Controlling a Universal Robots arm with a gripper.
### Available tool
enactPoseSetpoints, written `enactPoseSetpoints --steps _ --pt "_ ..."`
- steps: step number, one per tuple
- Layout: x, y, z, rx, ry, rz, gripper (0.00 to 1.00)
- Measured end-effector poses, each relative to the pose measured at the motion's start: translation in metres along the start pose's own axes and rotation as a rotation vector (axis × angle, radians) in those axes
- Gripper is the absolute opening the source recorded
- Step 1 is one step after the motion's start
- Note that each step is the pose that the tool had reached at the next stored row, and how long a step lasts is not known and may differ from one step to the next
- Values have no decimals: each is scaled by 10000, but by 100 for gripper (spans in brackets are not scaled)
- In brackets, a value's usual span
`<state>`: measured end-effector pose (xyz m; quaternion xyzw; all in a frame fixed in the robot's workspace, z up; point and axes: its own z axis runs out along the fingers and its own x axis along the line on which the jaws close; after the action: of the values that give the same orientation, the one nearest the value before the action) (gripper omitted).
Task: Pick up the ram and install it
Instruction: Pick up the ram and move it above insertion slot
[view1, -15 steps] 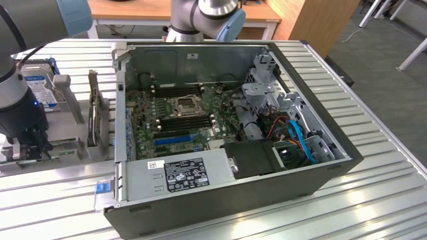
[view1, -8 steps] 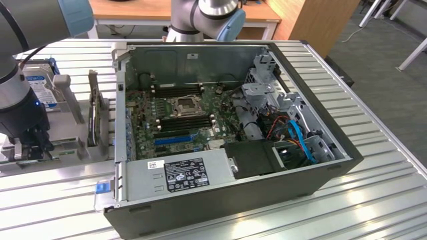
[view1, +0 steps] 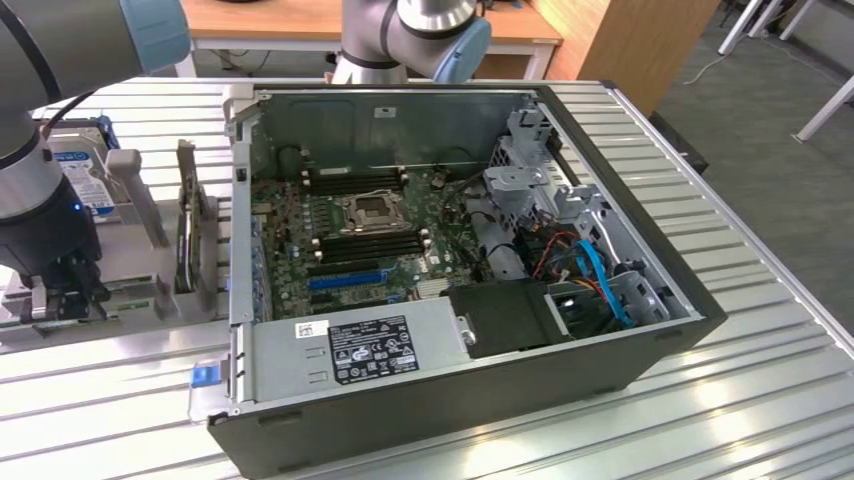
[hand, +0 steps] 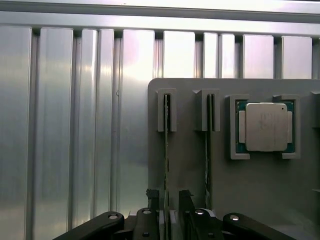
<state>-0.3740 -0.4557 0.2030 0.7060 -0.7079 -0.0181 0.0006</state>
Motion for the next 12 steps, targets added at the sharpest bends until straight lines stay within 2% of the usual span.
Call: enactPoseSetpoints --steps 12 --pt "0 0 0 -2 2 -93 30"
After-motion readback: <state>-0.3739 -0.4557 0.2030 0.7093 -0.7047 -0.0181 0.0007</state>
